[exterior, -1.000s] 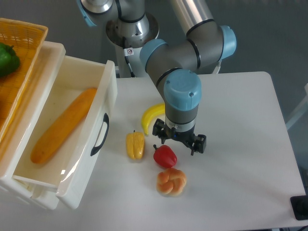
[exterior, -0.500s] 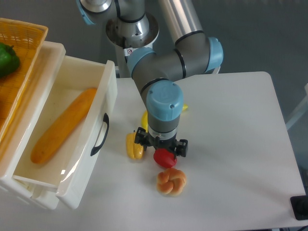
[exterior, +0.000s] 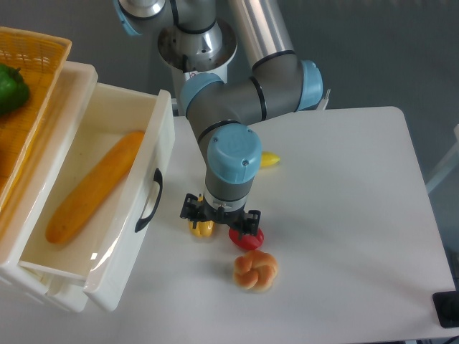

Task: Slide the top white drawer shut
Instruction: 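Bring the gripper against the drawer front beside its black handle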

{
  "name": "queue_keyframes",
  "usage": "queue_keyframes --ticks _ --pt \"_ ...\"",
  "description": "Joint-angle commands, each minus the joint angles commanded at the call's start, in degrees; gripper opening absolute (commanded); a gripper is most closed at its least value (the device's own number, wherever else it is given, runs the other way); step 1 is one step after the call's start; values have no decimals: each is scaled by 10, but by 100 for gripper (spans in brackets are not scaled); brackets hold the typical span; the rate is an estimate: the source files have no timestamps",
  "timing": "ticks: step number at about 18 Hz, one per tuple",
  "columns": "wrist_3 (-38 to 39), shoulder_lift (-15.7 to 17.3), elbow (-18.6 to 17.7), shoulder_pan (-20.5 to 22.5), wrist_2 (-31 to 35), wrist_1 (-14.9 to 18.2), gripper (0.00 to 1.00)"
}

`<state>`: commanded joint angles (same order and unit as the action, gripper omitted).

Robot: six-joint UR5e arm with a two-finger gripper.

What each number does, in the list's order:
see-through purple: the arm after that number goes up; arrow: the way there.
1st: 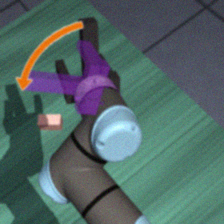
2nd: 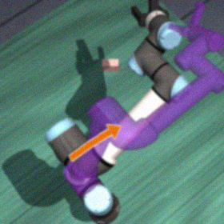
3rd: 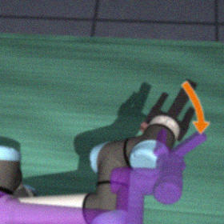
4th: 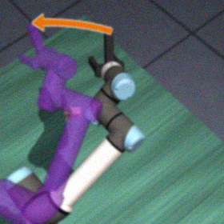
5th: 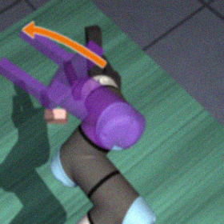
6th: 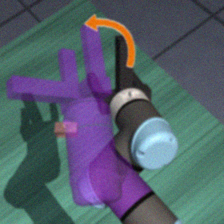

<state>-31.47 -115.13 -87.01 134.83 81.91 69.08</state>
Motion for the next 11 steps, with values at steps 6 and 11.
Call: queue_keyframes --ticks 6,11 --pt "0 -3 -4 -2 -15 1 100" --pt "0 -2 -4 -4 -26 4 100"
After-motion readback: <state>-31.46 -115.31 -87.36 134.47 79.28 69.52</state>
